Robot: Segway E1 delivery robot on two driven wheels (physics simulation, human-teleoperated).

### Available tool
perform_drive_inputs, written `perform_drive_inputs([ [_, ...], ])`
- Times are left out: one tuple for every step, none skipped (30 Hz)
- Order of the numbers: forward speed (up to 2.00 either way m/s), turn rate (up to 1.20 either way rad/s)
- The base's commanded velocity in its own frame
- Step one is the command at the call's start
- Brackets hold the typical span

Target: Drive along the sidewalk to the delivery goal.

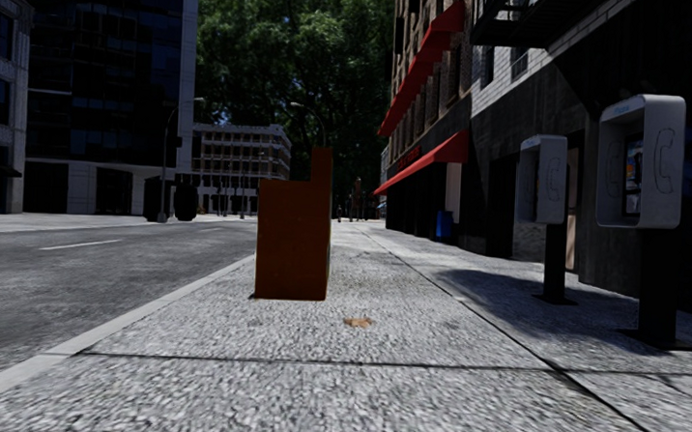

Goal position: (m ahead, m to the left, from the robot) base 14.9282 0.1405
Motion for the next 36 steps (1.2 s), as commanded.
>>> perform_drive_inputs([
  [2.0,-0.31],
  [2.0,-0.31],
  [2.0,-0.31],
  [2.0,-0.31],
  [2.0,-0.31],
  [2.0,-0.31],
  [2.0,-0.31],
  [2.0,-0.31],
  [2.0,-0.31],
  [2.0,-0.31],
  [2.0,-0.31],
  [2.0,-0.31],
  [2.0,-0.31],
  [2.0,-0.31],
  [2.0,-0.31],
  [2.0,-0.31],
  [2.0,-0.31],
  [2.0,-0.31],
  [2.0,-0.31],
  [2.0,-0.31],
  [2.0,-0.31],
  [2.0,-0.31],
  [2.0,-0.31],
  [2.0,-0.31],
  [2.0,-0.31],
  [2.0,-0.31],
  [2.0,-0.31],
  [2.0,-0.31],
  [2.0,-0.31],
  [2.0,-0.26],
  [2.0,-0.06],
  [2.0,-0.06],
  [2.0,0.0],
  [2.0,0.0],
  [2.0,0.0],
  [2.0,0.0],
])
